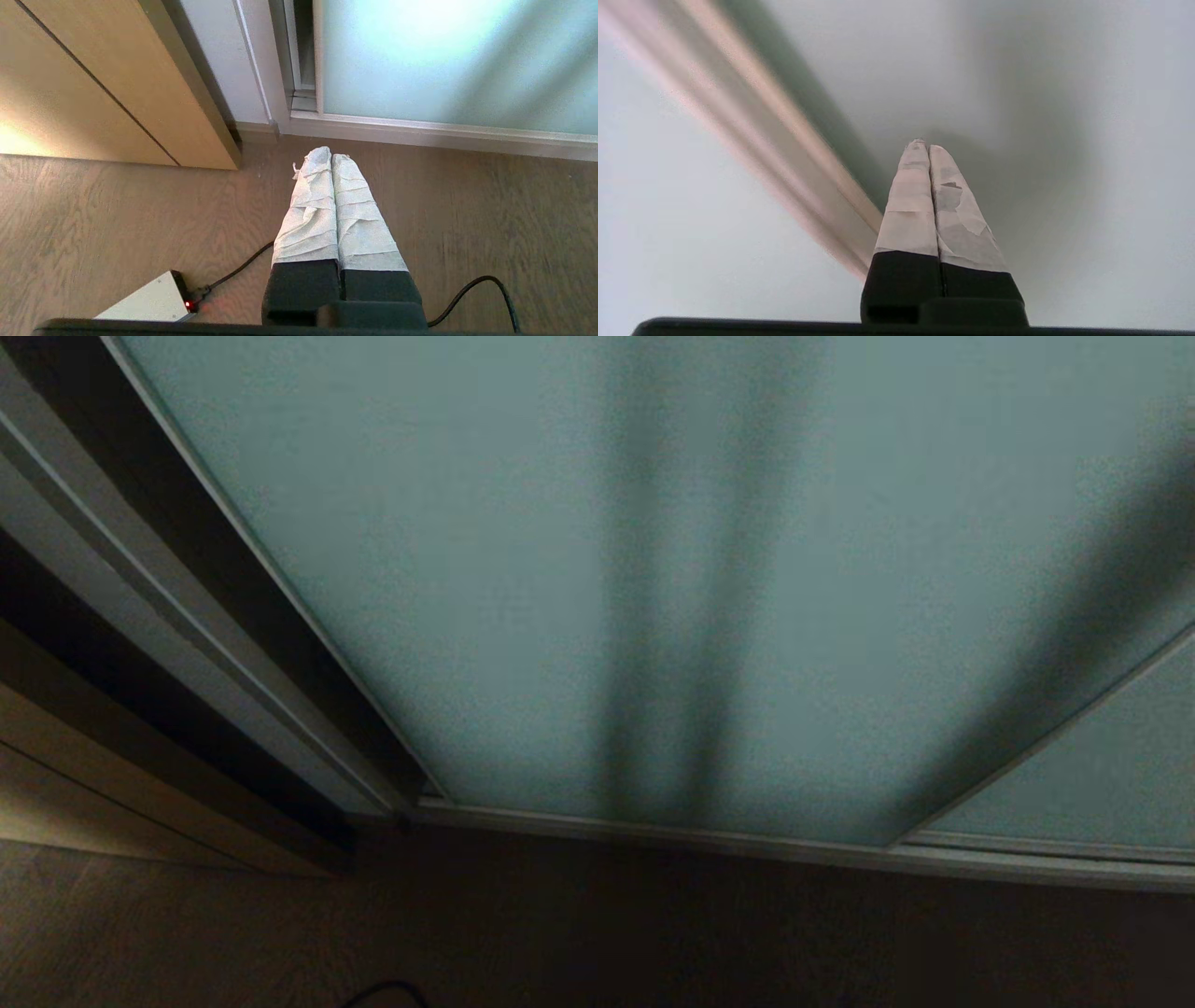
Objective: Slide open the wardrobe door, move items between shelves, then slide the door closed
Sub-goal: Close the door
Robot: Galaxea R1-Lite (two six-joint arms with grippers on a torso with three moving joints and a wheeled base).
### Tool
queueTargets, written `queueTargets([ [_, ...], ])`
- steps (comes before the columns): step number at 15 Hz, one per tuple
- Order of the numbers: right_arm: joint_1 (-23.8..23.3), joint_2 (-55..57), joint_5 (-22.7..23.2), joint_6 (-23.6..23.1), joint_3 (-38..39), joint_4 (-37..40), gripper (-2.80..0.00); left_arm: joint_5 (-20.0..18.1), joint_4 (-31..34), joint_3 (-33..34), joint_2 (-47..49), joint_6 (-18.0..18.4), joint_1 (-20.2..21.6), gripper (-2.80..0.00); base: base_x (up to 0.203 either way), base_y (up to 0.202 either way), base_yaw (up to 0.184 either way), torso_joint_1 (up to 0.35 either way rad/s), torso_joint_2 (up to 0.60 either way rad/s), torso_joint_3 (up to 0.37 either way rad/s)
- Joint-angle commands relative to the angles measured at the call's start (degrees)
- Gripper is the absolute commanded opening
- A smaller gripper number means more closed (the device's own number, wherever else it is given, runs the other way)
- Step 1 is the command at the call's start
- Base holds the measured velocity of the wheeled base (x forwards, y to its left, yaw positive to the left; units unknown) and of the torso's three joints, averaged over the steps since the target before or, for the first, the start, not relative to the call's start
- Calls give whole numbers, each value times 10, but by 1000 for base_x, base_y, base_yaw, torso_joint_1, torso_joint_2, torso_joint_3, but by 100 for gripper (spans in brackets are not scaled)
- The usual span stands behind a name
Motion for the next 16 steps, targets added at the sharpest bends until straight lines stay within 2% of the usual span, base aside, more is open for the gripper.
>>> queueTargets([
  [1,-14,-14,2,-6,2,-22,-280,0,0,0,1,0,0,-280,0,0,0,0,0,0],
  [5,-39,-21,3,-17,7,-92,-280,0,0,0,1,0,0,-280,0,0,0,0,0,0],
  [7,-40,-27,6,-21,-24,-84,-280,0,0,0,1,0,0,-280,0,0,0,0,0,0],
  [9,-25,-53,14,-22,-54,-40,-280,0,0,0,1,0,1,-280,0,0,0,0,0,0],
  [12,22,-88,16,-27,-121,28,-280,0,0,0,1,0,0,-280,0,0,0,0,0,0],
  [16,152,-136,16,-39,-199,112,-280,0,0,0,1,0,0,-280,0,0,0,0,0,0],
])
